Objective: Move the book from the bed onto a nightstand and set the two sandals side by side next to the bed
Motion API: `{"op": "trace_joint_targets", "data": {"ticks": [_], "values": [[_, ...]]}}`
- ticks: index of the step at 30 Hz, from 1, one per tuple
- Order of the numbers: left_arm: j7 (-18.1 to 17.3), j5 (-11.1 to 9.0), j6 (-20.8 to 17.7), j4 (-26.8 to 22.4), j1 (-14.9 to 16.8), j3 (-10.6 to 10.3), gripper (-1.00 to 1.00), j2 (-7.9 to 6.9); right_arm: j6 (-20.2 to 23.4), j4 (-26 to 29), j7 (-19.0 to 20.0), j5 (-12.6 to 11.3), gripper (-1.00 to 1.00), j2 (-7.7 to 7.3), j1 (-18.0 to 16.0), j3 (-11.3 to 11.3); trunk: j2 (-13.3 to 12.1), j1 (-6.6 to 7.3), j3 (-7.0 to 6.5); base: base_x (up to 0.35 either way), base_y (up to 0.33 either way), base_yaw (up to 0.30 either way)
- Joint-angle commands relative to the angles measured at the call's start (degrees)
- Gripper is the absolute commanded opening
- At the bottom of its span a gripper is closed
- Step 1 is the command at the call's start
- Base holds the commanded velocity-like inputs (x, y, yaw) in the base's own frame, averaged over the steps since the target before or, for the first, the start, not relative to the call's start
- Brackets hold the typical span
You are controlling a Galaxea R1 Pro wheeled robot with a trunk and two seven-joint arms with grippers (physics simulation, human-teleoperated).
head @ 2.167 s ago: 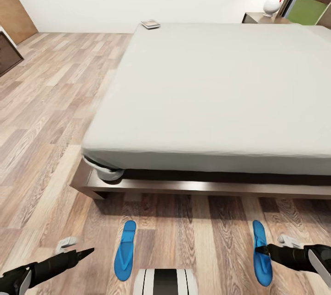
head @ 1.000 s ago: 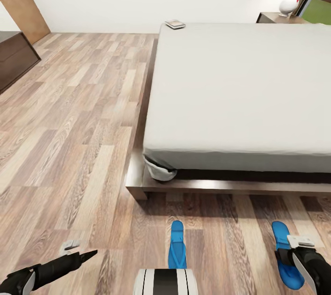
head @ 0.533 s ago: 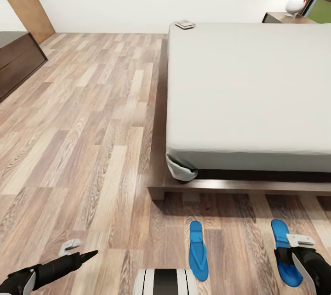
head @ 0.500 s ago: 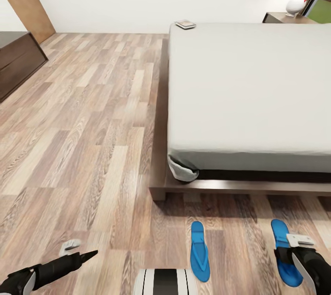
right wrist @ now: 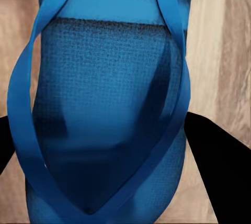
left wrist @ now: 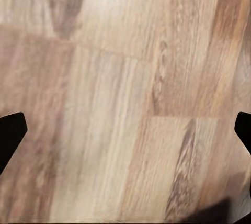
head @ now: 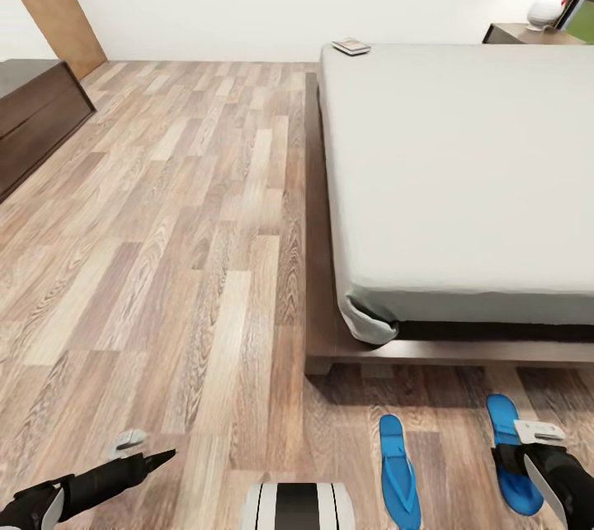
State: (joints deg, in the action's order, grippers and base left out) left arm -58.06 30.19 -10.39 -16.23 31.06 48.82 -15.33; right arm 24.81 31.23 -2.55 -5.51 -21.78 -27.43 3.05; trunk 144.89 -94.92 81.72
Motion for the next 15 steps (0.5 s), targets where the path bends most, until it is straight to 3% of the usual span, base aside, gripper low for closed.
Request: {"op": "trace_joint_targets", "data": {"ticks": [1, 7, 15], "values": [[-0.30, 0.31, -0.60, -0.03, 0.05, 0.48, 1.00, 0.04, 0.32, 0.15, -0.27, -0.55, -1.00, -0.02, 0.01, 0.02, 0.02, 0.02, 0.04, -0.104, 0.298, 0.000], [-0.30, 0.31, -0.60, -0.03, 0.05, 0.48, 1.00, 0.04, 0.32, 0.08, -0.27, -0.55, -1.00, -0.02, 0.01, -0.04, 0.02, 0.02, 0.04, -0.129, 0.268, 0.000], [-0.30, 0.31, -0.60, -0.03, 0.05, 0.48, 1.00, 0.04, 0.32, 0.07, -0.27, -0.55, -1.00, -0.02, 0.01, -0.06, 0.02, 0.02, 0.04, -0.084, 0.066, 0.000]]}}
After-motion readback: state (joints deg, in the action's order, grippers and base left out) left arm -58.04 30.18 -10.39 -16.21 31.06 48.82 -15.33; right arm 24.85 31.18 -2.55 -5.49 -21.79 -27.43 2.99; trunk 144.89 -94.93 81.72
